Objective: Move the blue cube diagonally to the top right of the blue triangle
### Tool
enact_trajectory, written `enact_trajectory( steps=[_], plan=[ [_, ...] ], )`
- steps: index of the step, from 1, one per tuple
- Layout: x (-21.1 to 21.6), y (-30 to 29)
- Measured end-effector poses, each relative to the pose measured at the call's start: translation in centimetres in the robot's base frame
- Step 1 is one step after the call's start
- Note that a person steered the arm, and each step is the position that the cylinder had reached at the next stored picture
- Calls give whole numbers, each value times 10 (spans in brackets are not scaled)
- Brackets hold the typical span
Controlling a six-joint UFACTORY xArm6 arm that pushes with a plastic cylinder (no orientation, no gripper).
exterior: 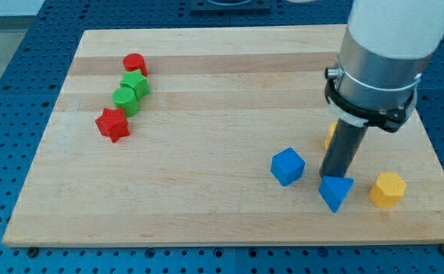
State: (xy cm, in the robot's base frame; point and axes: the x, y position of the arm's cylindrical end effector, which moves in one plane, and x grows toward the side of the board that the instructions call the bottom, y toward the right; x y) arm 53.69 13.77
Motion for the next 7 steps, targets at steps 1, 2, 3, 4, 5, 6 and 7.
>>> enact_trajectory(
  steps=[1,2,3,4,5,6,7],
  plan=[
    [-16,-13],
    [-72,-17],
    [-129,-21],
    [-109,-75],
    [-59,-116],
    [-59,-116],
    [-59,-112]
  ],
)
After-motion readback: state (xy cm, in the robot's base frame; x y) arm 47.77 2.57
